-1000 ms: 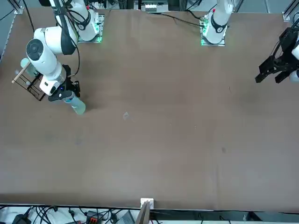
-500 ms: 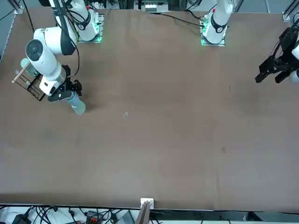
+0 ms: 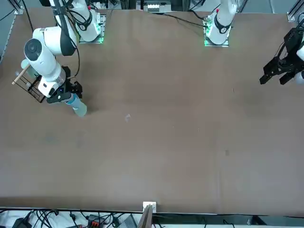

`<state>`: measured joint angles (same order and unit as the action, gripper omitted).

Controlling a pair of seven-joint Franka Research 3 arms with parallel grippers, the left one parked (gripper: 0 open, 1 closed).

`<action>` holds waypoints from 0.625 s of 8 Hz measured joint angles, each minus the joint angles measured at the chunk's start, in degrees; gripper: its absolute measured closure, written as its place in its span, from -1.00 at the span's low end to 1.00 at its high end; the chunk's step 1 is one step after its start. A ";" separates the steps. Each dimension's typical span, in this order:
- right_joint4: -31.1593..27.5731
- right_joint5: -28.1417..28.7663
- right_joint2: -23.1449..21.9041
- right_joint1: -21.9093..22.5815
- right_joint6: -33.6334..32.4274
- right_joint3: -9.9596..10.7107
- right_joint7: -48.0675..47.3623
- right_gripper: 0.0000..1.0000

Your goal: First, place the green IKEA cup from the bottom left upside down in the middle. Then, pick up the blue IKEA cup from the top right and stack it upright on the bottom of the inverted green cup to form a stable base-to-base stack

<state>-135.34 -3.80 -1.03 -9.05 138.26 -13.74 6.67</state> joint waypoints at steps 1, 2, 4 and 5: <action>1.12 0.00 -0.36 0.00 -1.04 -0.01 0.00 -1.00; 2.77 0.00 -0.48 0.00 -3.04 -0.02 0.00 -1.00; 6.23 -0.01 -0.50 0.00 -7.64 -0.02 0.00 -1.00; 7.27 -0.01 -0.50 -0.01 -9.10 -0.02 0.00 -1.00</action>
<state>-128.07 -3.80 -1.53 -9.06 129.16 -13.76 6.67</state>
